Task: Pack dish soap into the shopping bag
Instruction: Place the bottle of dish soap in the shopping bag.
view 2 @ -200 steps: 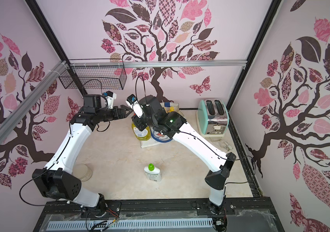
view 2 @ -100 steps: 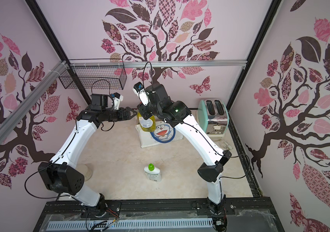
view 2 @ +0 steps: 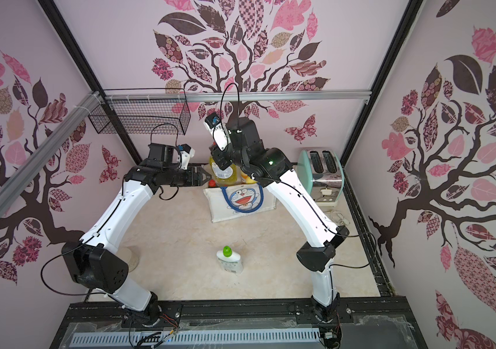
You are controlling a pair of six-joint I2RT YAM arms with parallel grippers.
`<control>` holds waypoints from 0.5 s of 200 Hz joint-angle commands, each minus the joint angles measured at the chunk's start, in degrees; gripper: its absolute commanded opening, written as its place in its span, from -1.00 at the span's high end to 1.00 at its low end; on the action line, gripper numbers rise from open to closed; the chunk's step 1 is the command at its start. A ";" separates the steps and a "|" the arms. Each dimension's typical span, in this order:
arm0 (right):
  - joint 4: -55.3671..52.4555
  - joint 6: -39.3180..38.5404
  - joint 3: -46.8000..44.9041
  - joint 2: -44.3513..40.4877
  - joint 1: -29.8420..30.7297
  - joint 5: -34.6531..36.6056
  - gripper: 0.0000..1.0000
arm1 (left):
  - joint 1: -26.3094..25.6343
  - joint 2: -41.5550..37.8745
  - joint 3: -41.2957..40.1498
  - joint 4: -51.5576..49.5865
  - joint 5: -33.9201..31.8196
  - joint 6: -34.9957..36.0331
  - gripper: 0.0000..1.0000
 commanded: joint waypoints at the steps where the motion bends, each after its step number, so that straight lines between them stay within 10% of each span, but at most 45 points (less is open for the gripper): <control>1: 8.96 -1.28 3.78 -0.53 -1.71 -0.94 1.00 | -0.13 0.54 0.31 -1.54 -1.86 1.22 -0.47; 100: 14.57 -2.38 -6.43 0.63 -5.87 -8.73 1.00 | -0.37 -0.50 -1.40 -2.52 -5.13 1.24 -0.32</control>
